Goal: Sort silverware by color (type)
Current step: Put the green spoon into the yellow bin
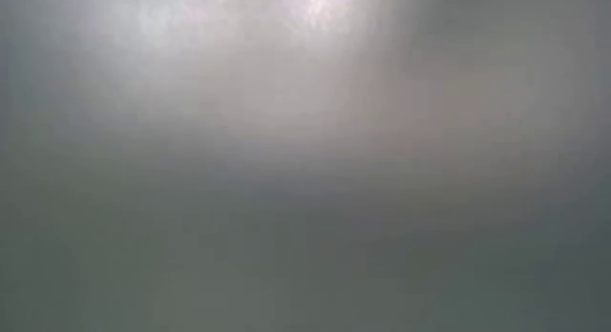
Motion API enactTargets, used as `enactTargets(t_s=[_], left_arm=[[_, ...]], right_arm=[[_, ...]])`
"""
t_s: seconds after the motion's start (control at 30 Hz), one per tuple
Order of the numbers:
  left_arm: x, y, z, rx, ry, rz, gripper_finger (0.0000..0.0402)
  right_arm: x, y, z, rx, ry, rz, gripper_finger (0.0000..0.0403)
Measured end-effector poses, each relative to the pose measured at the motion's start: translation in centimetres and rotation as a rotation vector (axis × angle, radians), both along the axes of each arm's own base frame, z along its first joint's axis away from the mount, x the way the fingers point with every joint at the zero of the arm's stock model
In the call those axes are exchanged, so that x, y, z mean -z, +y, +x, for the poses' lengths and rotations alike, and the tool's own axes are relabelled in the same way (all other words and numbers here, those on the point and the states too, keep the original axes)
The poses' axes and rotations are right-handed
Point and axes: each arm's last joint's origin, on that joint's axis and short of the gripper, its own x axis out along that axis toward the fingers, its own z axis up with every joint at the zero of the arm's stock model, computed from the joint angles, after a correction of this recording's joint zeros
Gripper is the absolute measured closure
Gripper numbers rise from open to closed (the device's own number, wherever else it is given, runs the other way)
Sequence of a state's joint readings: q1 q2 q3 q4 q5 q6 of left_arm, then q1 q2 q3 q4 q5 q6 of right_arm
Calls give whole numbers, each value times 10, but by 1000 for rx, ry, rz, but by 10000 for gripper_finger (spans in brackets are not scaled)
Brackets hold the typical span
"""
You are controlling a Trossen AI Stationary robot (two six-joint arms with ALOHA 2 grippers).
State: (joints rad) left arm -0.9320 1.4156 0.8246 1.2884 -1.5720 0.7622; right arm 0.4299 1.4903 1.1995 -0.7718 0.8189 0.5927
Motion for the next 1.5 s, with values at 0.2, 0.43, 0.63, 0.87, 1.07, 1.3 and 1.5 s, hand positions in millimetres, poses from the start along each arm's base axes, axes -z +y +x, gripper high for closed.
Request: enactTargets(t_s=[0.2,0.43,0.63,0.87,1.07,1.3,1.5], left_arm=[[-9,-20,-19,101,-36,-53,367],[-1,-34,-19,143,-89,-114,367],[6,-48,-1,452,-318,-127,359],[30,-54,6,349,-136,-156,364],[33,-55,10,527,-68,-302,364],[1,-32,7,495,234,-414,364],[-5,-9,5,332,668,-618,364]], right_arm=[[1,-20,8,-1,57,18,294],[0,-43,15,46,71,0,294],[-4,-62,26,53,36,-24,298],[-4,-78,31,41,41,10,296],[-4,-87,33,18,67,11,298],[-4,-97,34,-29,103,28,300],[-1,-96,34,-88,113,113,306]])
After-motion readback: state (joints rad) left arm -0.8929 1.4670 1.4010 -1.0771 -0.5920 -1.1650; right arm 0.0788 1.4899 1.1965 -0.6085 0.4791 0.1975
